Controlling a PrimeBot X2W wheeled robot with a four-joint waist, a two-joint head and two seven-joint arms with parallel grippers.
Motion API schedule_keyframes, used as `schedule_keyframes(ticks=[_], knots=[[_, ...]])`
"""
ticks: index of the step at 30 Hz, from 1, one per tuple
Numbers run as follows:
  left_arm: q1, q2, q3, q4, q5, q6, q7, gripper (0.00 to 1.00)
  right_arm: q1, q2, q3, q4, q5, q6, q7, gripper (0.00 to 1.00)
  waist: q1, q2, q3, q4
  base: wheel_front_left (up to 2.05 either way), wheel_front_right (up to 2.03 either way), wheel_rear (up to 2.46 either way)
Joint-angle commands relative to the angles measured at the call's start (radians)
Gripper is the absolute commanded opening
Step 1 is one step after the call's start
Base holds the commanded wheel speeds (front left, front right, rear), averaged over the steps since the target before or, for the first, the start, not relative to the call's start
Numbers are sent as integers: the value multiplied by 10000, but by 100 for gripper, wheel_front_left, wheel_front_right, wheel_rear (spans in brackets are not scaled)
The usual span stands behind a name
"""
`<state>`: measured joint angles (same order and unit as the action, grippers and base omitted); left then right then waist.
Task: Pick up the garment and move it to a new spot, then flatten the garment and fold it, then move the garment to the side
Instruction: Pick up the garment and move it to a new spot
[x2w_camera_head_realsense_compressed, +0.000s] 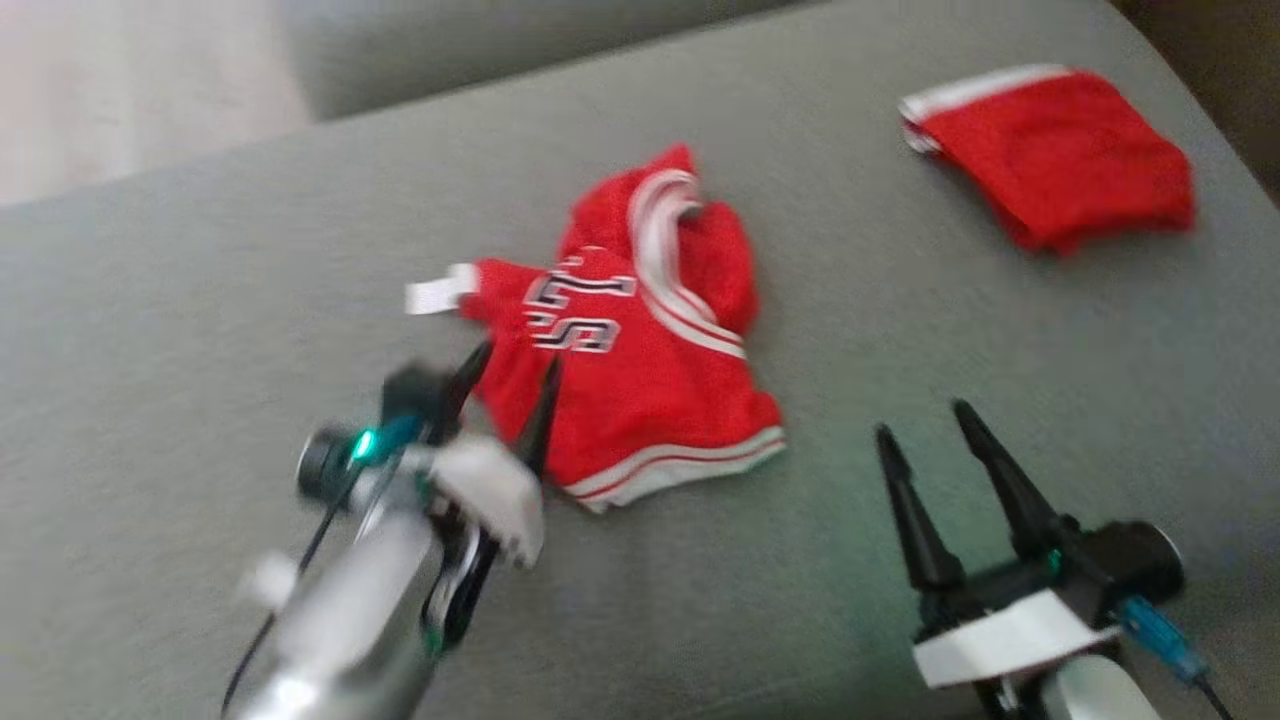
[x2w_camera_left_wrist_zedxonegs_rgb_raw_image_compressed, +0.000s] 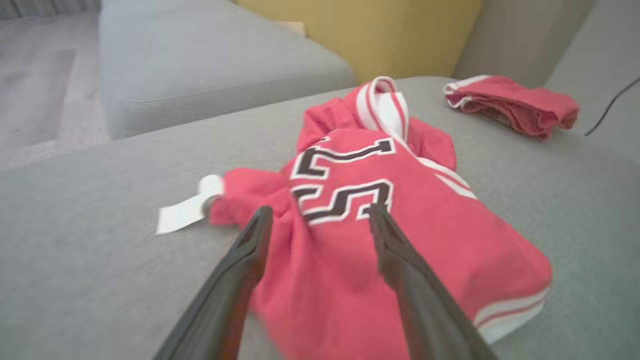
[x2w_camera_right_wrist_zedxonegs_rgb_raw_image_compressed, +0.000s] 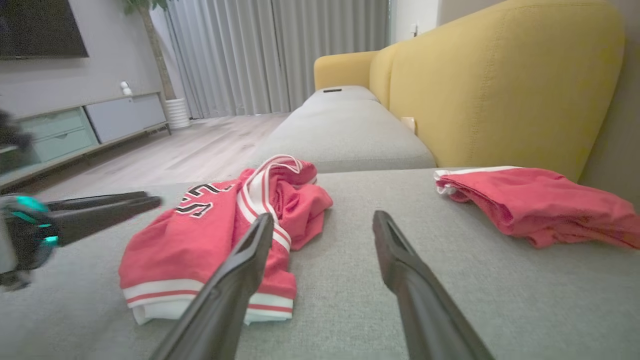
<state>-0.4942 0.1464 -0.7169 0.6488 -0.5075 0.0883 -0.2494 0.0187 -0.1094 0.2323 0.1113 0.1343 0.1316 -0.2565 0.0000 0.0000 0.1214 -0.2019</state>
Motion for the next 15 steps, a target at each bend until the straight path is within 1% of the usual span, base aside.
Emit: schedule_keyframes(ticks=[1, 4, 7, 10, 12, 13, 15], knots=[[363, 370, 827, -786, 175, 303, -121, 100, -39, -69, -42, -179, -86, -9, -53, 100, 0, 0, -1351, 1551, 0, 0, 0], [1875, 482, 2022, -2238, 516, 690, -122, 100, 233, 36, -488, 5, -234, -9, -53, 100, 0, 0, -1687, 2070, 0, 0, 0], [3298, 450, 3042, -3561, 1118, 872, -122, 100, 507, 167, -859, 68, -316, -9, -53, 100, 0, 0, -1925, 2439, 0, 0, 0], [4377, 346, 3649, -4536, 1965, 842, -122, 100, 778, 292, -1152, 39, -376, -9, -53, 100, 0, 0, -2106, 2727, 0, 0, 0], [4926, 165, 4015, -5146, 2458, 859, -123, 100, 935, 353, -1243, -3, -413, -9, -53, 100, 0, 0, -2218, 2843, 0, 0, 0], [4926, 165, 4015, -5146, 2458, 859, -123, 100, 935, 353, -1243, -3, -413, -9, -53, 100, 0, 0, -2218, 2843, 0, 0, 0], [5421, -79, 4338, -5710, 2848, 883, -123, 100, 1064, 366, -1190, -76, -568, -9, -53, 100, 0, 0, -2332, 2916, 0, 0, 0]])
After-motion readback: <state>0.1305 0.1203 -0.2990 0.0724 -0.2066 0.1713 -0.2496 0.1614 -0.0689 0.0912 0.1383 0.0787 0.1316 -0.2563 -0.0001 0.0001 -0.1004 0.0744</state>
